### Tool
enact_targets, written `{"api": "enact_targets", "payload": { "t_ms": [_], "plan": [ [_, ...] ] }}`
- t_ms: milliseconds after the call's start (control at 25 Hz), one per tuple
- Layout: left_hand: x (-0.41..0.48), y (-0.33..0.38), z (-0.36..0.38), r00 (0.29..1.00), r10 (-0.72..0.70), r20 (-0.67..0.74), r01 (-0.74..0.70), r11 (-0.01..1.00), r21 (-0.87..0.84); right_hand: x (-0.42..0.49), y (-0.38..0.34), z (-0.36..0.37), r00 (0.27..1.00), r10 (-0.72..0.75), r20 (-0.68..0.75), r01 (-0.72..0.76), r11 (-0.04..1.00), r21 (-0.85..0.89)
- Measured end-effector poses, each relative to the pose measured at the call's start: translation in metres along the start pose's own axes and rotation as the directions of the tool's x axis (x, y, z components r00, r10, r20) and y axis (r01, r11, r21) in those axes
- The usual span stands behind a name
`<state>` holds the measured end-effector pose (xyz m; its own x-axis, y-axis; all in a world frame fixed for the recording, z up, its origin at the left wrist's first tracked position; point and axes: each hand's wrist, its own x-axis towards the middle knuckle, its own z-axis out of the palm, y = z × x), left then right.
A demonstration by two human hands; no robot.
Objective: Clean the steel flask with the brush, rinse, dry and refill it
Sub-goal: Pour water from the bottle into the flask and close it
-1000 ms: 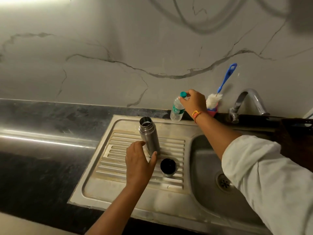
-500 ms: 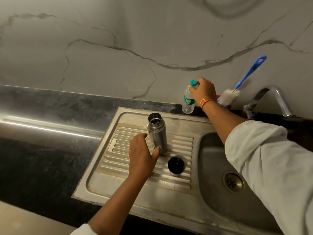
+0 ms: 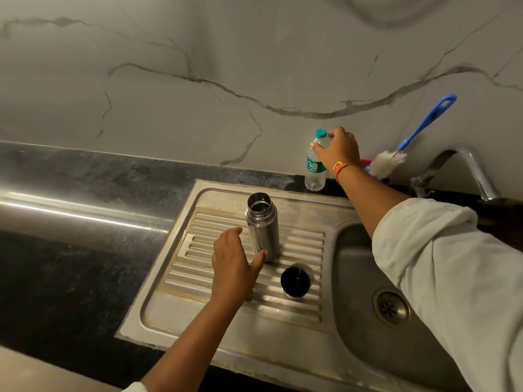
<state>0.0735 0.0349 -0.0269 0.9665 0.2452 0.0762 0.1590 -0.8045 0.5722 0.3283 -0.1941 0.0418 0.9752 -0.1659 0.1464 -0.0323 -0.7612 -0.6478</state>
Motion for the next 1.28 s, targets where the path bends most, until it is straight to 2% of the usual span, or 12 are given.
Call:
{"api": "enact_targets", "payload": {
  "t_ms": [320, 440, 520, 640, 760, 840, 1000, 1280],
  "plan": [
    [-0.003, -0.004, 0.002, 1.000, 0.009, 0.012, -0.009, 1.000, 0.006, -0.012, -0.005, 0.000, 0.997, 0.061, -0.049, -0.060, 0.998, 0.017],
    [-0.007, -0.007, 0.000, 0.999, 0.021, 0.033, -0.022, 1.000, 0.020, -0.039, -0.016, -0.005, 0.992, 0.074, -0.107, -0.075, 0.997, -0.003],
    [-0.010, -0.014, -0.002, 0.996, 0.034, 0.083, -0.037, 0.999, 0.035, -0.072, -0.024, -0.007, 0.993, 0.050, -0.109, -0.044, 0.997, 0.058],
    [-0.018, -0.028, -0.005, 0.974, 0.039, 0.224, -0.058, 0.995, 0.080, -0.132, -0.022, -0.009, 0.999, 0.010, 0.043, -0.015, 0.992, 0.126],
    [-0.032, -0.046, -0.004, 0.954, 0.030, 0.300, -0.076, 0.987, 0.145, -0.187, -0.004, -0.005, 0.952, -0.009, 0.305, 0.014, 1.000, -0.015],
    [-0.037, -0.054, 0.000, 0.950, 0.016, 0.311, -0.069, 0.985, 0.161, -0.216, 0.006, 0.000, 0.913, 0.011, 0.408, 0.010, 0.999, -0.050],
    [-0.041, -0.056, 0.008, 0.964, -0.009, 0.265, -0.026, 0.991, 0.129, -0.254, 0.009, 0.011, 0.891, -0.035, 0.453, 0.074, 0.995, -0.069],
    [-0.037, -0.049, 0.006, 0.979, -0.057, 0.198, 0.075, 0.994, -0.084, -0.283, 0.000, 0.014, 0.882, -0.140, 0.450, 0.180, 0.983, -0.047]
  ]
}}
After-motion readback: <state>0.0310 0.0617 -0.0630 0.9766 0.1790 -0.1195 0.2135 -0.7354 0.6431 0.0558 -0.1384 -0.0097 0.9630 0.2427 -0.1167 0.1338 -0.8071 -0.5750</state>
